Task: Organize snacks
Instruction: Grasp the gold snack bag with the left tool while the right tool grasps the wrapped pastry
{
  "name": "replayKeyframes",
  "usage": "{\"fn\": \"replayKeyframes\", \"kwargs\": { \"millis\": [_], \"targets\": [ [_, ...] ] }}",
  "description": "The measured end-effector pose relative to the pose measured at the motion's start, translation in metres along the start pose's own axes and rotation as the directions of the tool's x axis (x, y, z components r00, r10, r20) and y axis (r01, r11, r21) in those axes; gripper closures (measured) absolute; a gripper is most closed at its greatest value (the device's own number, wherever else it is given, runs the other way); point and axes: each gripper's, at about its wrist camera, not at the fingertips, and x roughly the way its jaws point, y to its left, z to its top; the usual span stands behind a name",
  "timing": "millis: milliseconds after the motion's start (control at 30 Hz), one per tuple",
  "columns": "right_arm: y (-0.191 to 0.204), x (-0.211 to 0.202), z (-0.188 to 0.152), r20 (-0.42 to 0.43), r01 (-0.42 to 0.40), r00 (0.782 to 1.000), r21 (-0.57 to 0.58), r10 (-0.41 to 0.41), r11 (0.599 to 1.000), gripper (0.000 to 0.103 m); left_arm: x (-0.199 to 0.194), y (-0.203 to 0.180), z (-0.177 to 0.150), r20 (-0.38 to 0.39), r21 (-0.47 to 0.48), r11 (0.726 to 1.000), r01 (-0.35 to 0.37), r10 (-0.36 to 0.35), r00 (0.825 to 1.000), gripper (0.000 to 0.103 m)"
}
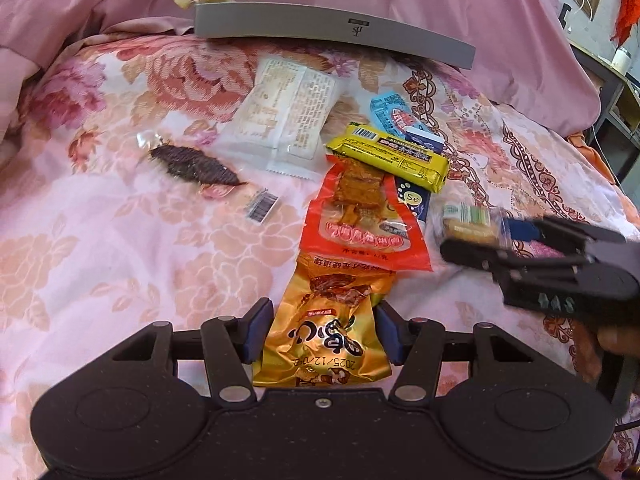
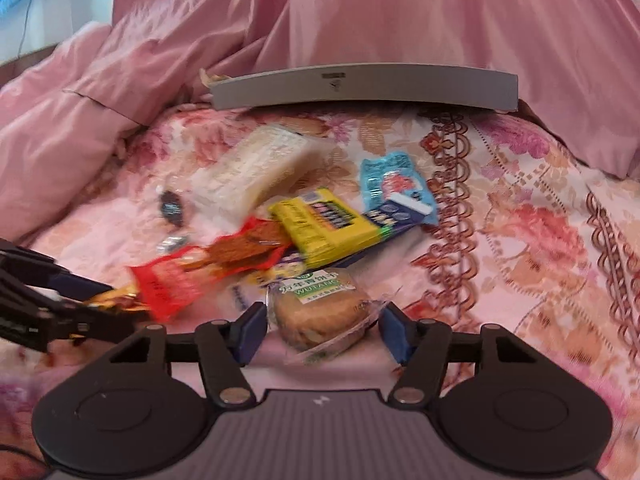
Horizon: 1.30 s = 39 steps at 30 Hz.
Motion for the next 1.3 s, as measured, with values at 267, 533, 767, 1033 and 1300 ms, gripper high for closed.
{"fn": "replayKeyframes", "kwargs": {
  "millis": [267, 533, 767, 1033, 1300],
  "targets": [
    [0.04, -0.013, -0.009, -0.011, -0.08, 0.997, -0.062, 0.079, 0.995, 0.035, -0.001, 0.003, -0.001, -0.003, -0.01, 1.0, -0.007, 0.007, 1.0, 0.045],
    [0.044, -0.003, -0.006, -0.044, -0.097, 0.995, -0.11, 0.093, 0.989, 0.023, 0.005, 0.01, 0.001, -0.004, -0.021, 1.0, 0.017, -0.017, 1.0, 0.04],
    [0.044, 0.0, -0.006, -0.046, -0.103, 0.994, -0.128, 0.098, 0.986, 0.025, 0.006, 0.01, 0.001, -0.005, -0.016, 1.0, 0.014, -0.014, 1.0, 0.041],
    [0.042, -0.005, -0.009, -0.02, -0.085, 0.996, -0.074, 0.083, 0.994, 0.039, 0.004, 0.009, 0.001, -0.005, -0.022, 1.0, 0.013, -0.013, 1.0, 0.046],
    [0.048, -0.016, -0.013, 0.016, -0.049, 0.999, -0.04, 0.05, 0.998, 0.047, -0.005, 0.009, 0.002, -0.041, -0.083, 0.997, 0.005, -0.008, 0.999, 0.048]
  ]
}}
